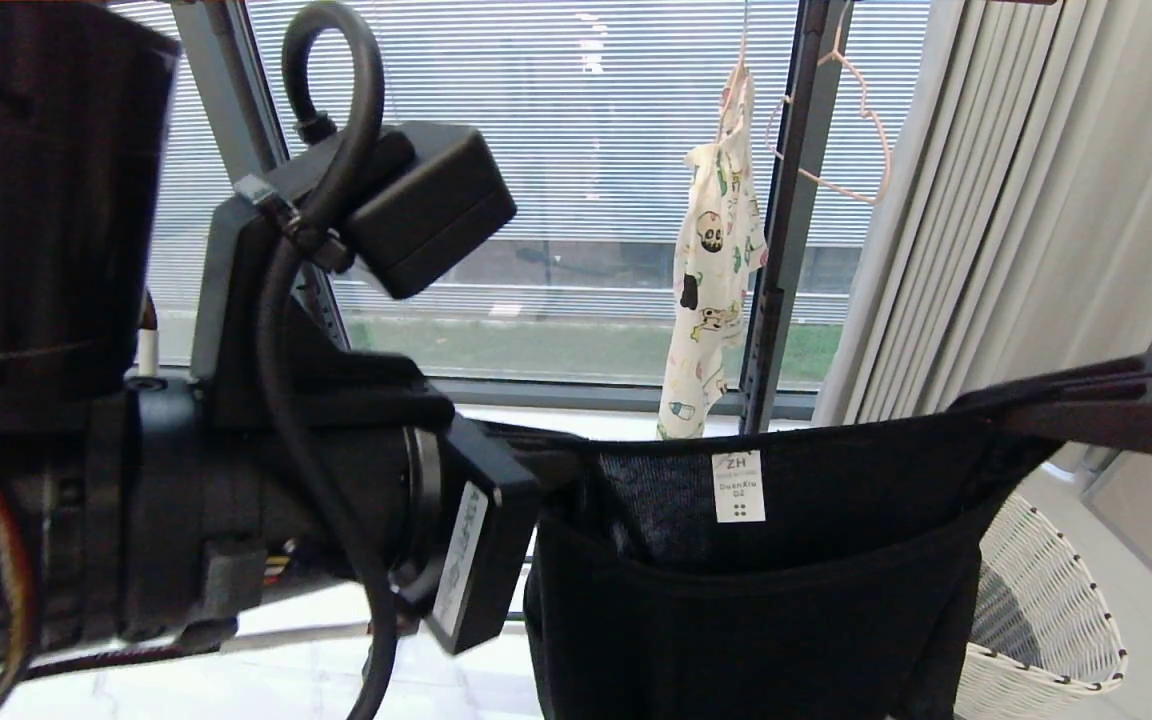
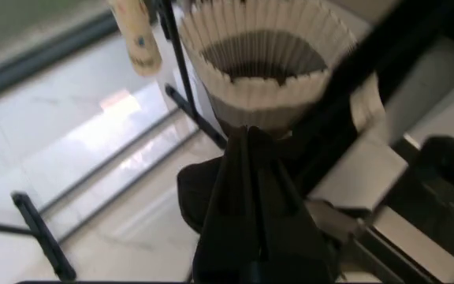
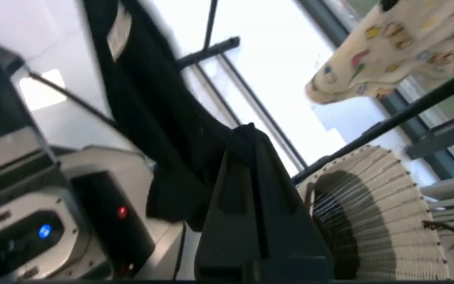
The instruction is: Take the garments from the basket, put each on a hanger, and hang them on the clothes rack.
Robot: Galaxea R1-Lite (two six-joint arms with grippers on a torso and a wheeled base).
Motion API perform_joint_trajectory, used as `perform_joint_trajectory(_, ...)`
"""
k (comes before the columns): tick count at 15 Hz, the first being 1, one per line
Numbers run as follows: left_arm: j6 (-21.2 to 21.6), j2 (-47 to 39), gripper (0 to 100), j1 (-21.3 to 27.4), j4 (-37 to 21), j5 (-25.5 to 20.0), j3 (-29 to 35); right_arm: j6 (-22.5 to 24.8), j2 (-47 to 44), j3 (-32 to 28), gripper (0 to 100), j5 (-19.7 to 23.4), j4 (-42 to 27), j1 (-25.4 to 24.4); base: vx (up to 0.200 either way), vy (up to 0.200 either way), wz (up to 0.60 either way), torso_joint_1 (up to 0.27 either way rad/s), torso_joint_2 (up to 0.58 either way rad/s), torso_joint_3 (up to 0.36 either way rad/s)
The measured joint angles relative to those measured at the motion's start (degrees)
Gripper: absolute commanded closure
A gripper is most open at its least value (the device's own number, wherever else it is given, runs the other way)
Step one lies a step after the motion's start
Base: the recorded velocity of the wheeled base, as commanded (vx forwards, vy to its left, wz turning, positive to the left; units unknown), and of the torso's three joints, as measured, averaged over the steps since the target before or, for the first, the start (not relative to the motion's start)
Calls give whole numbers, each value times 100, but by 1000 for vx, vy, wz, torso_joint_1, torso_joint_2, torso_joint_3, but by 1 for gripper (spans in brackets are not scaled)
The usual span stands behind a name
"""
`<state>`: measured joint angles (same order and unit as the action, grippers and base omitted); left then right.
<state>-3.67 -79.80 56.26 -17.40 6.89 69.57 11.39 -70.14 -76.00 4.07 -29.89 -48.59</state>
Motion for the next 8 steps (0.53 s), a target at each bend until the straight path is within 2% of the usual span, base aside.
perform_joint_trajectory(2,-522,89,100,422,-157,402,-50,0,-304,-471,100,61,6,129,0,0,0,0,0,0)
perform_joint_trajectory(3,-649,102,100,608,-167,677,-83,2,-450,-658,100,72,11,163,0,0,0,0,0,0)
perform_joint_trajectory(5,-673,111,100,816,-176,822,-163,0,-614,-794,100,74,6,199,0,0,0,0,0,0)
perform_joint_trajectory(8,-669,124,100,879,-173,846,-229,0,-673,-813,100,72,-16,223,0,0,0,0,0,0)
